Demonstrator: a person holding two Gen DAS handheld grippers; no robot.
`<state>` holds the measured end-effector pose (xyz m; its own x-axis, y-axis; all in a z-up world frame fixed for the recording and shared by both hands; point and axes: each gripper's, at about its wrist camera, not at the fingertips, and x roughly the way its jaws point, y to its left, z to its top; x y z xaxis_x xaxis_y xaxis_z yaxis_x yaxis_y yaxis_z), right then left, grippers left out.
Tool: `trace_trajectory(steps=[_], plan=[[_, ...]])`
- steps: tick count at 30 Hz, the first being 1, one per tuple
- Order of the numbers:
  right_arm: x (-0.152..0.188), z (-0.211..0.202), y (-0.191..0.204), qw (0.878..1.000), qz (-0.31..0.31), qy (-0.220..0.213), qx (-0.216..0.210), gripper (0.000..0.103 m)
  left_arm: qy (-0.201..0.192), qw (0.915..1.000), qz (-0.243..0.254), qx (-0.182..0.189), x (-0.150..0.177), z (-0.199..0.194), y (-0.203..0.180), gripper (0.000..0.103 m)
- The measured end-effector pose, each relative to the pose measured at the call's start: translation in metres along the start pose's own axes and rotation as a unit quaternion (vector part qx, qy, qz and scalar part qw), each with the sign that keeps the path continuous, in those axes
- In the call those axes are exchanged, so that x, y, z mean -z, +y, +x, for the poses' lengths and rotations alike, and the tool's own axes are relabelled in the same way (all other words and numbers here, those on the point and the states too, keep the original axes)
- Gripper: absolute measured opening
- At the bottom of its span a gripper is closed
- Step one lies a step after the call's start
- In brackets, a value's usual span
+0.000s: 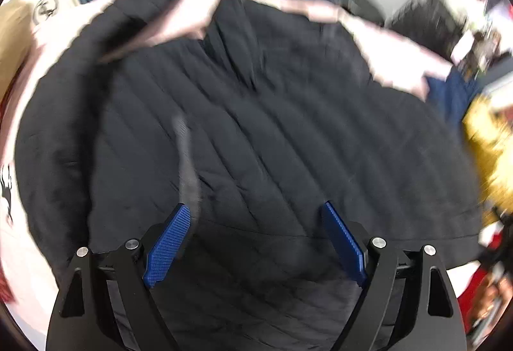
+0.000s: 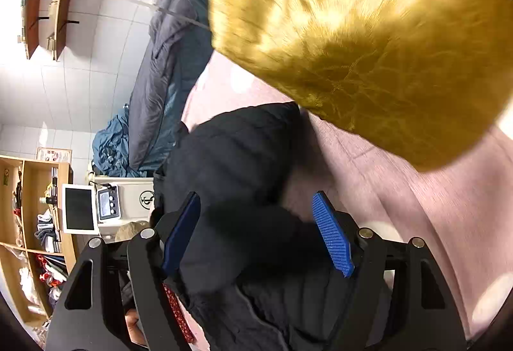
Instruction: Fold large clothes
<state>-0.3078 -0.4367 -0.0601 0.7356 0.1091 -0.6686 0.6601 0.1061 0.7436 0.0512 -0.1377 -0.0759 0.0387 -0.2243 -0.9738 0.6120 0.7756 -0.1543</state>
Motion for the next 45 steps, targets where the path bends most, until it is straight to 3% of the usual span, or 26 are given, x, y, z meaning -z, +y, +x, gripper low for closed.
trace_trajectory(steps=[3, 6, 10, 11, 12, 15, 16, 18, 19, 20, 22, 23, 24, 25, 27, 28, 29, 30, 31, 32, 34, 37, 40, 42, 44, 45], plan=[[-0.006, 0.03, -0.006, 1.0, -0.012, 0.013, 0.011, 0.074, 0.026, 0.9996, -0.002, -0.013, 0.006, 0.023, 0.003, 0.088], [-0.003, 0.058, -0.008, 0.999, -0.021, 0.014, 0.032, 0.089, 0.061, 0.9974, -0.037, -0.011, 0.014, 0.042, 0.023, 0.097], [0.006, 0.089, -0.012, 0.998, 0.005, 0.067, -0.005, 0.089, 0.061, 0.9976, -0.033, -0.007, 0.02, 0.044, 0.031, 0.097], [0.008, 0.092, -0.009, 0.997, -0.002, 0.073, -0.007, 0.078, 0.061, 0.9977, -0.026, -0.015, 0.021, 0.044, 0.03, 0.097], [0.012, 0.09, 0.0, 0.997, -0.025, 0.07, -0.013, 0.058, 0.06, 0.9978, -0.019, -0.023, 0.021, 0.044, 0.028, 0.097], [0.022, 0.067, 0.035, 0.992, -0.114, 0.042, 0.018, 0.034, 0.054, 0.9978, -0.023, -0.031, 0.022, 0.041, 0.025, 0.097], [0.029, 0.053, 0.054, 0.985, -0.163, 0.016, 0.043, 0.03, 0.05, 0.998, -0.022, -0.034, 0.022, 0.039, 0.024, 0.097], [0.049, 0.03, 0.095, 0.954, -0.278, -0.038, 0.1, 0.021, 0.036, 0.9983, -0.014, -0.043, 0.028, 0.035, 0.02, 0.097], [0.064, 0.021, 0.116, 0.925, -0.349, -0.065, 0.134, 0.02, 0.028, 0.9985, -0.009, -0.047, 0.031, 0.033, 0.018, 0.097], [0.087, 0.019, 0.14, 0.872, -0.441, -0.099, 0.187, 0.02, 0.024, 0.9985, -0.007, -0.049, 0.033, 0.031, 0.016, 0.097], [0.116, 0.03, 0.156, 0.791, -0.543, -0.124, 0.254, 0.02, 0.014, 0.9981, -0.002, -0.061, 0.036, 0.028, 0.015, 0.096], [0.119, 0.038, 0.156, 0.772, -0.561, -0.124, 0.274, 0.022, 0.011, 0.9977, 0.0, -0.067, 0.037, 0.026, 0.015, 0.096], [0.117, 0.056, 0.151, 0.762, -0.562, -0.106, 0.304, 0.026, 0.008, 0.9971, 0.001, -0.075, 0.037, 0.025, 0.014, 0.095], [0.106, 0.07, 0.141, 0.77, -0.542, -0.082, 0.327, 0.028, 0.005, 0.9969, 0.002, -0.079, 0.036, 0.023, 0.014, 0.095], [0.074, 0.075, 0.113, 0.821, -0.448, -0.038, 0.353, 0.039, -0.012, 0.9971, -0.002, -0.075, 0.038, 0.012, 0.015, 0.095], [0.06, 0.068, 0.107, 0.847, -0.393, -0.038, 0.355, 0.041, -0.023, 0.9969, -0.005, -0.075, 0.04, 0.005, 0.017, 0.095], [0.052, 0.055, 0.108, 0.876, -0.351, -0.055, 0.327, 0.042, -0.037, 0.9964, -0.012, -0.076, 0.042, -0.006, 0.021, 0.095], [0.051, 0.041, 0.109, 0.888, -0.335, -0.074, 0.307, 0.044, -0.046, 0.9961, -0.018, -0.073, 0.044, -0.014, 0.025, 0.095], [0.054, 0.025, 0.114, 0.891, -0.329, -0.101, 0.295, 0.049, -0.054, 0.9958, -0.026, -0.069, 0.045, -0.022, 0.029, 0.095], [0.061, 0.013, 0.122, 0.888, -0.343, -0.12, 0.283, 0.058, -0.067, 0.9952, -0.039, -0.059, 0.047, -0.032, 0.033, 0.095], [0.08, 0.006, 0.137, 0.88, -0.388, -0.126, 0.243, 0.067, -0.086, 0.9939, -0.05, -0.049, 0.047, -0.045, 0.034, 0.095], [0.1, 0.028, 0.154, 0.861, -0.457, -0.07, 0.212, 0.074, -0.097, 0.9942, -0.025, -0.04, 0.044, -0.049, 0.013, 0.095], [0.116, 0.077, 0.149, 0.831, -0.487, 0.0, 0.268, 0.076, -0.076, 0.9945, 0.039, -0.061, 0.031, -0.028, -0.024, 0.096], [0.12, 0.112, 0.132, 0.825, -0.472, 0.047, 0.307, 0.077, -0.026, 0.9911, 0.077, -0.105, 0.03, 0.011, -0.037, 0.098], [0.123, 0.135, 0.116, 0.813, -0.468, 0.078, 0.338, 0.082, 0.014, 0.9912, 0.075, -0.108, 0.035, 0.042, -0.032, 0.098], [0.126, 0.143, 0.109, 0.811, -0.468, 0.081, 0.342, 0.083, 0.005, 0.9942, 0.055, -0.092, 0.037, 0.046, -0.025, 0.098]])
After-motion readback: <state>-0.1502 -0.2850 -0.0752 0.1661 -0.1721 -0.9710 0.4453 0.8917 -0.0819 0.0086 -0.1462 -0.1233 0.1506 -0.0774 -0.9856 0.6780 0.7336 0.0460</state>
